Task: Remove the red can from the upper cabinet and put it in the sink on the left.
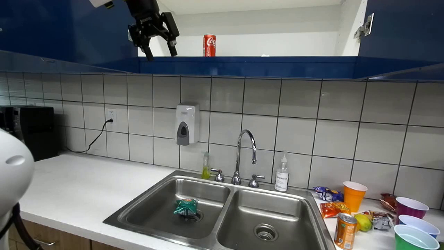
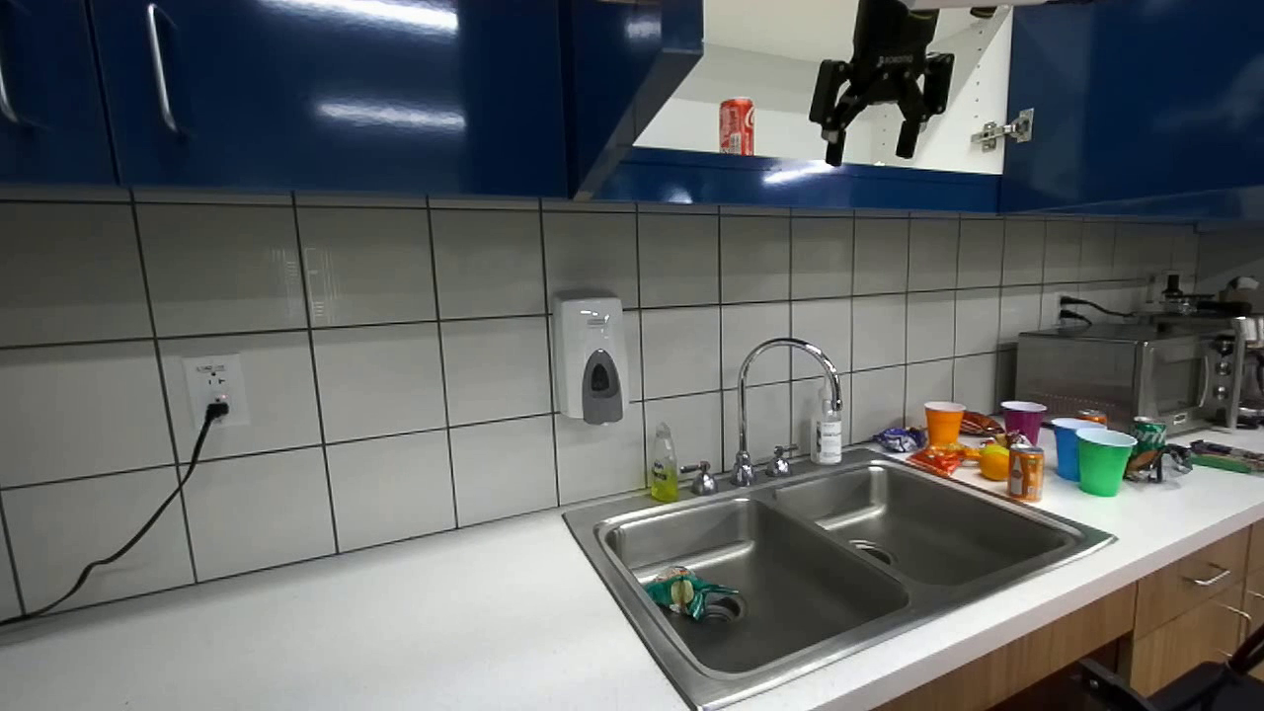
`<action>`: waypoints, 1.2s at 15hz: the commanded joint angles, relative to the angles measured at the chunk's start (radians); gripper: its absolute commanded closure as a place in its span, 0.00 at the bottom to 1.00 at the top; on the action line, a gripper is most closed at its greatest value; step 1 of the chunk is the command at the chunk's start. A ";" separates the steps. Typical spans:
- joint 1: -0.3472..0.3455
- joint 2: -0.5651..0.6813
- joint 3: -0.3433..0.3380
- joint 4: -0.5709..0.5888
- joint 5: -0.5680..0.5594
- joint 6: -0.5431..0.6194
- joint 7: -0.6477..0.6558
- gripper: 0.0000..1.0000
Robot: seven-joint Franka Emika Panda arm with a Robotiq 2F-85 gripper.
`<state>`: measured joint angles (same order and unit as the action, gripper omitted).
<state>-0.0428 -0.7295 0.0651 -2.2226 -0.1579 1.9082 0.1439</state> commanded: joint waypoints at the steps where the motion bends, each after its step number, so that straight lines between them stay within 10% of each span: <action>1: -0.024 0.080 -0.008 0.123 -0.022 -0.038 -0.007 0.00; 18: -0.020 0.389 -0.037 0.452 -0.083 0.058 -0.014 0.00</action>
<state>-0.0556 -0.4007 0.0259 -1.8350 -0.2175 1.9413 0.1428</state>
